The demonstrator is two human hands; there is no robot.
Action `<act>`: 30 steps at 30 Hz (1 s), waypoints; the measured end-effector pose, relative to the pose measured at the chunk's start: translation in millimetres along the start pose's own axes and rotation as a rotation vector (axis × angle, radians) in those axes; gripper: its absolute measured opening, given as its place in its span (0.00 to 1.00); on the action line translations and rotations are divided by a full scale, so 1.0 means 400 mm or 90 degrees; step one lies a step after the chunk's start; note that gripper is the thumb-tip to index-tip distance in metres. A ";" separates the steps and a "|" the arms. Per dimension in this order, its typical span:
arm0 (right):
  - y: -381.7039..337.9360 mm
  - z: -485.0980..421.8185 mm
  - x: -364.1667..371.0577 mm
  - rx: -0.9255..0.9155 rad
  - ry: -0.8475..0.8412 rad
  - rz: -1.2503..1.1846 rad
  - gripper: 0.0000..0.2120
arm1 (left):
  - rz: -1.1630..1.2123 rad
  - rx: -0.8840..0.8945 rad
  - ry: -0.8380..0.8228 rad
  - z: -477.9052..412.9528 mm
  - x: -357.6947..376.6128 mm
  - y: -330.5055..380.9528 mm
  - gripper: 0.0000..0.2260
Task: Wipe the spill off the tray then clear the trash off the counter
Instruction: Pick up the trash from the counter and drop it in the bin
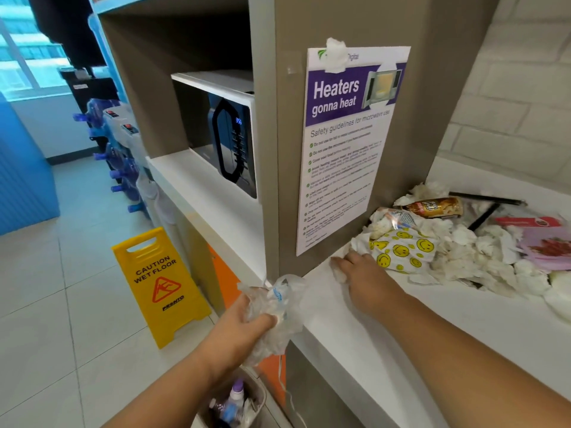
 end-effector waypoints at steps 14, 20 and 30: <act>0.075 0.124 -0.150 0.211 0.374 -0.714 0.13 | -0.033 -0.007 -0.060 -0.011 0.006 -0.002 0.19; 0.096 0.170 -0.282 0.216 0.438 -0.896 0.11 | -0.034 0.013 -0.096 -0.013 0.025 0.011 0.22; 0.085 0.237 -0.399 0.055 0.531 -0.995 0.15 | -0.071 0.027 -0.100 -0.030 0.054 0.024 0.24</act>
Point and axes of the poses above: each hand's wrist, its own z-axis away from the middle knuckle, its own x-axis out of the palm, y = z × x, the point moved 7 cm from there along -z, towards the middle knuckle, and after that the axes turned 2 degrees about -z, right-handed, at the moved point
